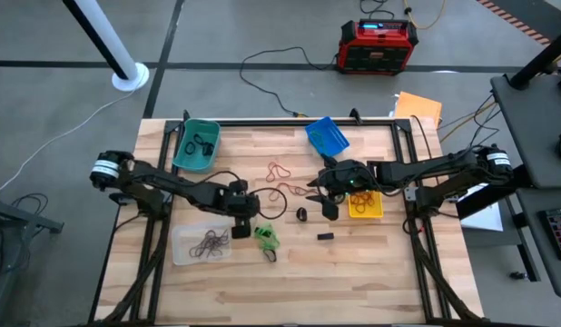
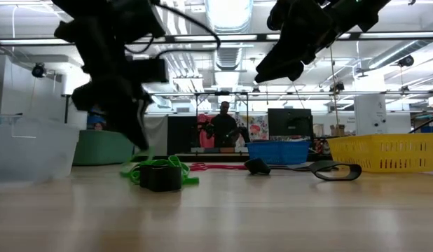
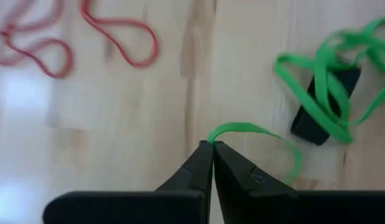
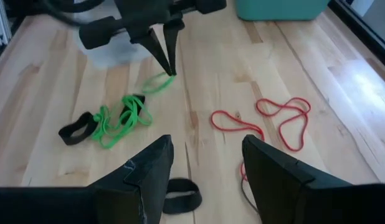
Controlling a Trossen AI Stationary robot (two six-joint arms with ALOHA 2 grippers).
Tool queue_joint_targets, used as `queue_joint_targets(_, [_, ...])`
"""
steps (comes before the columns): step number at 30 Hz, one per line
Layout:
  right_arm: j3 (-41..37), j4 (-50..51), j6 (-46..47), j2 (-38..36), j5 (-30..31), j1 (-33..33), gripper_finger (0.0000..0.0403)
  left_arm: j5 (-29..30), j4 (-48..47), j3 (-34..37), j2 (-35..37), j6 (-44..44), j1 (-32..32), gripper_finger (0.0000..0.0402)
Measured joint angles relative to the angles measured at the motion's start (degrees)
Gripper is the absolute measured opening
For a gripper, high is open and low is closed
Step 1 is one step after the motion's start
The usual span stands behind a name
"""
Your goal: Sort rubber bands into baskets
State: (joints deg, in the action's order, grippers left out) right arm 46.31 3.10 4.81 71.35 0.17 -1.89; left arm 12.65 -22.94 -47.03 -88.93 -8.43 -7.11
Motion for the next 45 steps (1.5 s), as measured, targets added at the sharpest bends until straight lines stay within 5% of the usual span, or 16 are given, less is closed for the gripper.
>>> queue_joint_targets(11, [-1.84,-10.31,1.43,1.43,-0.03,0.13,0.0187,1.98,6.51,-0.04,7.23,2.95,0.00,0.0000])
queue_joint_targets(19, [-1.33,-23.31,2.38,13.15,-0.66,0.42,0.0187,7.06,14.11,-0.56,7.53,5.09,1.30,0.0000])
queue_joint_targets(32, [9.42,-22.94,-1.13,26.80,1.40,0.39,0.0182,9.96,15.33,-4.66,6.30,5.20,1.38,0.0000])
queue_joint_targets(36, [10.33,-19.79,-2.46,26.89,1.39,0.37,0.0138,9.96,14.98,-4.63,6.29,6.29,1.33,0.0000])
queue_joint_targets(41, [10.22,-19.43,-3.48,26.38,1.39,0.37,0.0030,10.49,15.25,-4.63,6.30,6.67,1.38,0.0000])
queue_joint_targets(45, [10.27,-19.31,-4.55,26.36,1.39,0.34,0.0011,10.98,15.26,-4.63,6.29,6.54,1.84,0.0010])
